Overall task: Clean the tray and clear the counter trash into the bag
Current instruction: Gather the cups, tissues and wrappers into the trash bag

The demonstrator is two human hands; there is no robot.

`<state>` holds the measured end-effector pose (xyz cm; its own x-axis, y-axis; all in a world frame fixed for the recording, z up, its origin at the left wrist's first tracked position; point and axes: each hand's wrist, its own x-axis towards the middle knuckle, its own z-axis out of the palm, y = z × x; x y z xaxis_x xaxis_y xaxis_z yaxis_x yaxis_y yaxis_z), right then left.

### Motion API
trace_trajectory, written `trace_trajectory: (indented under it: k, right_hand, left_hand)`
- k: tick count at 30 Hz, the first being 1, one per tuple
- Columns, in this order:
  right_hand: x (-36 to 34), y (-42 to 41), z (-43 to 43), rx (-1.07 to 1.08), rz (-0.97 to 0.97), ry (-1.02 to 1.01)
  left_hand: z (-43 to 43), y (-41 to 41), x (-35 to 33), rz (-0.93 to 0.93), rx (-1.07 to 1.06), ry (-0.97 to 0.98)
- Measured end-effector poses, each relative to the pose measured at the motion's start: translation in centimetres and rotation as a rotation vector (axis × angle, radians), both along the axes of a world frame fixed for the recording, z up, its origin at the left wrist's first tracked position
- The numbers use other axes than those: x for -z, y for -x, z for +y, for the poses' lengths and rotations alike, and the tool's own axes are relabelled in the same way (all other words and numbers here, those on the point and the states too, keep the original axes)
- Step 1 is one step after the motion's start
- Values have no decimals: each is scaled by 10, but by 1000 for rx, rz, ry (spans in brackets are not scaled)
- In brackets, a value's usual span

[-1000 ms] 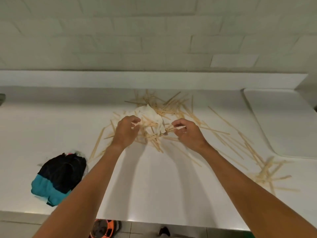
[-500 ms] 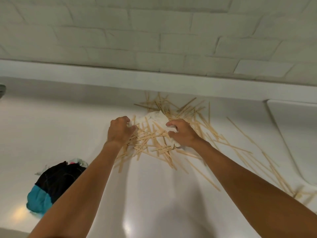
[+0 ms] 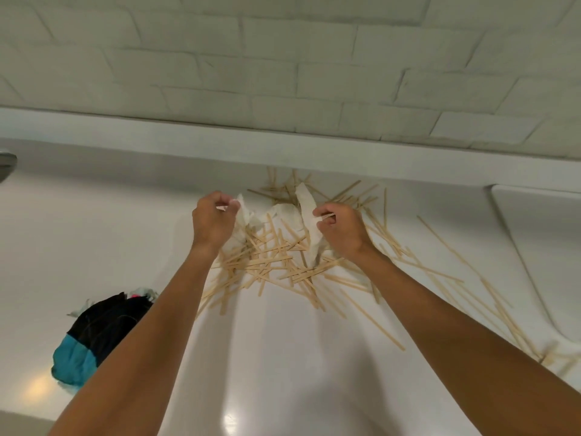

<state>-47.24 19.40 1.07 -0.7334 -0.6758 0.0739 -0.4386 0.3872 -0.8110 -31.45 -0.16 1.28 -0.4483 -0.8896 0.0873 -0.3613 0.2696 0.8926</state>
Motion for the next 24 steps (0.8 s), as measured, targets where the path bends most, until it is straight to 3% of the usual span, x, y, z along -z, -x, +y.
trace_trajectory:
  k: [5, 14, 18, 24]
  right_hand:
    - [-11, -3, 13, 41, 0, 49]
    - [-25, -16, 43, 46, -36, 151]
    - [-27, -21, 57, 56, -135, 150]
    - [-30, -25, 101, 104, -77, 183]
  left_hand:
    - [7, -5, -20, 259, 24, -168]
    - [38, -10, -38, 399, 80, -130]
    - [55, -8, -37, 370, 166, -151]
    - [93, 0, -27, 218, 355, -192]
